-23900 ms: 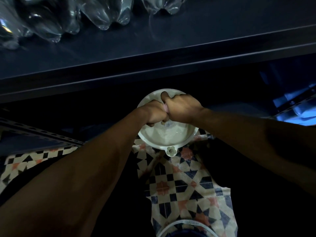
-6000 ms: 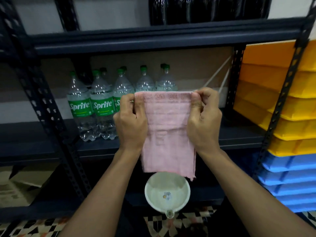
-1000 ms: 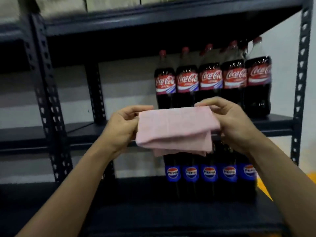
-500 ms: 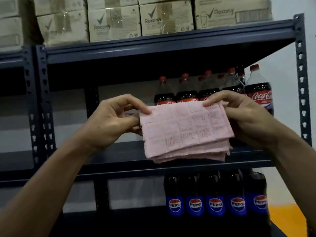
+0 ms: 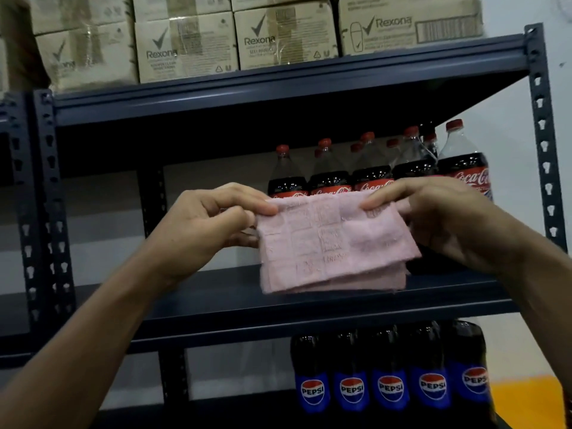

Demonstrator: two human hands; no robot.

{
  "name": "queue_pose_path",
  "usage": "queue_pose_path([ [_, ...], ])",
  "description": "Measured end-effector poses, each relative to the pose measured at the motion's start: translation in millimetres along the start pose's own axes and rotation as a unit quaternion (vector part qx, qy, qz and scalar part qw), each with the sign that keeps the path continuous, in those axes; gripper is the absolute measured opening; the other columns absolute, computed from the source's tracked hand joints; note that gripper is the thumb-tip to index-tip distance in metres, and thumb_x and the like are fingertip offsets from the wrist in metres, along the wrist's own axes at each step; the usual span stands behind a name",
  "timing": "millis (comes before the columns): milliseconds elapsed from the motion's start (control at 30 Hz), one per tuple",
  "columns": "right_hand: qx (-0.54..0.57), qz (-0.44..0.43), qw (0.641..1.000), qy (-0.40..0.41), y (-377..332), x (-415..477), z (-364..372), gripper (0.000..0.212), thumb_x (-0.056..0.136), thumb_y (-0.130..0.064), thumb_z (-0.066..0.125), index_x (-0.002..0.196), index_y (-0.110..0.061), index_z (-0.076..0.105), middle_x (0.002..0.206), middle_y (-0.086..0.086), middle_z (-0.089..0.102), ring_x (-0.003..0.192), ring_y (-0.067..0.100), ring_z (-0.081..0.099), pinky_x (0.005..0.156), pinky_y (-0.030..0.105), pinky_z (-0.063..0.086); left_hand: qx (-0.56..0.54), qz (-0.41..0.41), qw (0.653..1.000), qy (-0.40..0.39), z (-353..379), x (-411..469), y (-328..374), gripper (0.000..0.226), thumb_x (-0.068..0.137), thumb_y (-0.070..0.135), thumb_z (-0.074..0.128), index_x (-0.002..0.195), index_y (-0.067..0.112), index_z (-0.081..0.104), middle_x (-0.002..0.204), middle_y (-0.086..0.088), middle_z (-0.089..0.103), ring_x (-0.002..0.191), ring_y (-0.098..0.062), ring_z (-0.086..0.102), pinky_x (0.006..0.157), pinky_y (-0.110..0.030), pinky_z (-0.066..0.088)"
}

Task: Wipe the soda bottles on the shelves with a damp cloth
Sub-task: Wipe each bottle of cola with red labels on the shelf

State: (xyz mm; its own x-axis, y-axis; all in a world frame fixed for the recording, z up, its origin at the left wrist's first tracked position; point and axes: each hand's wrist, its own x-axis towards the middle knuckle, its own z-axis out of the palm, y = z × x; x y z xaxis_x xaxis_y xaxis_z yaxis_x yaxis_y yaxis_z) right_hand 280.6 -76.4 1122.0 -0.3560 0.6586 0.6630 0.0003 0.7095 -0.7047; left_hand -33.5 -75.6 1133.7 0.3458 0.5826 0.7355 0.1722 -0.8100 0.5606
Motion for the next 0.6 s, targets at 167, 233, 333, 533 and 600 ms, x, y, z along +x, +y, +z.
queue_pose_path([
  [167, -0.019, 0.011, 0.999, 0.032, 22, -12, -18, 0.019, 0.075, -0.018, 0.072, 0.092, -0.021, 0.082, 0.109, 0.001, 0.076, 0.105, 0.021, 0.073, 0.079, 0.029, 0.063, 0.121, -0.048, 0.991, 0.016, 30, 22, -5, 0.026, 0.088, 0.006, 0.081, 0.109, 0.021, 0.074, 0.120, 0.004, 0.071, 0.108, -0.019, 0.073, 0.080, -0.027, 0.062],
  [233, 0.062, 0.031, 0.998, 0.000, 33, -16, -31, 0.028, 0.078, -0.020, 0.081, 0.105, -0.022, 0.079, 0.118, 0.007, 0.074, 0.111, 0.027, 0.072, 0.084, 0.033, 0.062, 0.156, -0.060, 0.986, -0.022, 38, 36, 4, 0.031, 0.091, -0.003, 0.075, 0.110, 0.021, 0.073, 0.123, 0.006, 0.070, 0.110, -0.017, 0.071, 0.086, -0.030, 0.063],
  [333, 0.277, 0.041, 0.958, -0.066, 61, -4, -40, 0.071, 0.068, -0.045, 0.091, 0.132, -0.021, 0.068, 0.138, 0.020, 0.063, 0.128, 0.038, 0.061, 0.105, 0.051, 0.052, 0.169, -0.098, 0.975, -0.102, 48, 64, 29, 0.038, 0.090, -0.015, 0.067, 0.106, 0.018, 0.076, 0.123, 0.007, 0.073, 0.116, -0.016, 0.069, 0.098, -0.030, 0.059],
  [533, 0.490, 0.073, 0.867, -0.060, 91, 48, 23, 0.075, 0.067, -0.054, 0.086, 0.126, -0.011, 0.073, 0.122, 0.015, 0.070, 0.112, 0.033, 0.067, 0.100, 0.046, 0.051, 0.169, -0.169, 0.952, -0.191, 72, 117, 54, 0.046, 0.090, -0.024, 0.055, 0.103, 0.015, 0.076, 0.134, -0.010, 0.072, 0.125, -0.023, 0.067, 0.105, -0.035, 0.055],
  [600, 0.567, 0.047, 0.820, -0.067, 92, 56, 37, 0.086, 0.066, -0.051, 0.091, 0.135, -0.008, 0.065, 0.125, 0.016, 0.067, 0.114, 0.034, 0.066, 0.107, 0.049, 0.046, 0.140, -0.193, 0.955, -0.175, 73, 126, 52, 0.045, 0.092, -0.023, 0.053, 0.111, 0.011, 0.076, 0.132, -0.010, 0.072, 0.117, -0.019, 0.071, 0.097, -0.027, 0.059],
])
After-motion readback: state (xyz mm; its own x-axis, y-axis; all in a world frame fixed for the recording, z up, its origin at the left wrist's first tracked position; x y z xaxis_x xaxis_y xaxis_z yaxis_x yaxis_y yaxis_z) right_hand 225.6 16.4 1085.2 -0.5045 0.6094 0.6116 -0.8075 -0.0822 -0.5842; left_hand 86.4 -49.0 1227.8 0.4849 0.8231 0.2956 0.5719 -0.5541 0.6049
